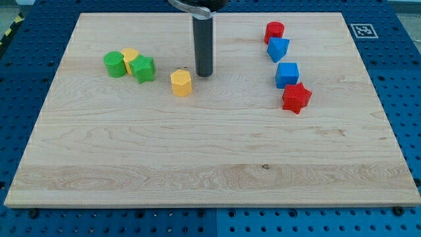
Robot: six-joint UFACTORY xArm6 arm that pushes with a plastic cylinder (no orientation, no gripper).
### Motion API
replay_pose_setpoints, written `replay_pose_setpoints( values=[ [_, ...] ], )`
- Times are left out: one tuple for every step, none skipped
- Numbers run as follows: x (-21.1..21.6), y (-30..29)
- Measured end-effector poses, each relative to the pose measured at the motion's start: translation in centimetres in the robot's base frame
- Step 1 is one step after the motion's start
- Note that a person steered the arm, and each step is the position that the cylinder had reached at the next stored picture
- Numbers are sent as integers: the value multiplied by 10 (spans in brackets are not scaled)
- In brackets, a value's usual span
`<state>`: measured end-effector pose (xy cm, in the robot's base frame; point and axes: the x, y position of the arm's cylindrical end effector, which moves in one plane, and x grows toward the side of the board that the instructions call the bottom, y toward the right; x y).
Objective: Slide the yellow hexagon towards the center left
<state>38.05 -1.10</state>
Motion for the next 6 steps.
replay_pose_setpoints(
  values=[
    [16,-5],
    [20,-20],
    [20,-45],
    [20,-68],
    [20,-82],
    [21,-94]
  ],
)
